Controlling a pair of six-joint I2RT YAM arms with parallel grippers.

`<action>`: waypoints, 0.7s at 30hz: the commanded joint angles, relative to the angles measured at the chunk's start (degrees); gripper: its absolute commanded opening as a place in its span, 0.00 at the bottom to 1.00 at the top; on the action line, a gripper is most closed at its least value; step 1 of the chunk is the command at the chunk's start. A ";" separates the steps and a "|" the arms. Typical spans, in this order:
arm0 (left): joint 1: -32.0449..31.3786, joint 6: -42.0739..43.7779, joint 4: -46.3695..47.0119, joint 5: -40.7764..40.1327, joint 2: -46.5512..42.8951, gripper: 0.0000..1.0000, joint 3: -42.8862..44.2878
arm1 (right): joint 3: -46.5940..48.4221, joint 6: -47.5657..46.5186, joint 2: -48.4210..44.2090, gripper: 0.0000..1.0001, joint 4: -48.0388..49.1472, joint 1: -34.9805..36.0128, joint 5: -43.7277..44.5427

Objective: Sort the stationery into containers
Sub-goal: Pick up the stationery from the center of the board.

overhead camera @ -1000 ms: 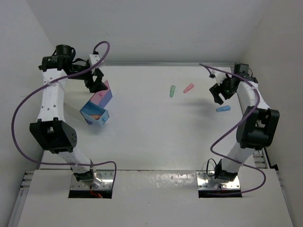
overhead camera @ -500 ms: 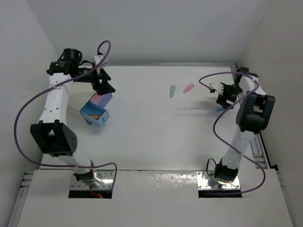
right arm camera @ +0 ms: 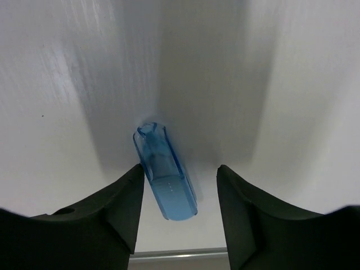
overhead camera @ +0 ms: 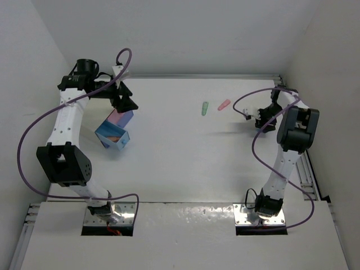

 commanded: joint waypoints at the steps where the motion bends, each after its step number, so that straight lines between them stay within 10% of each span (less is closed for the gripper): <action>1: -0.06 -1.64 2.57 1.49 -3.12 0.79 -1.20 | 1.39 -3.17 1.16 0.53 -1.03 0.17 0.82; 10: 2.67 -4.89 7.31 3.34 -6.90 0.77 -7.26 | -0.98 -3.53 -0.32 0.29 -2.96 1.84 2.32; 16: 2.93 -19.80 23.89 4.04 -12.34 0.75 -16.48 | -1.95 7.43 -9.79 0.02 -4.90 6.48 -9.26; 21: 1.09 -28.52 32.09 4.40 -16.39 0.75 -22.38 | -2.22 25.53 -18.42 0.00 -2.71 12.55 -27.16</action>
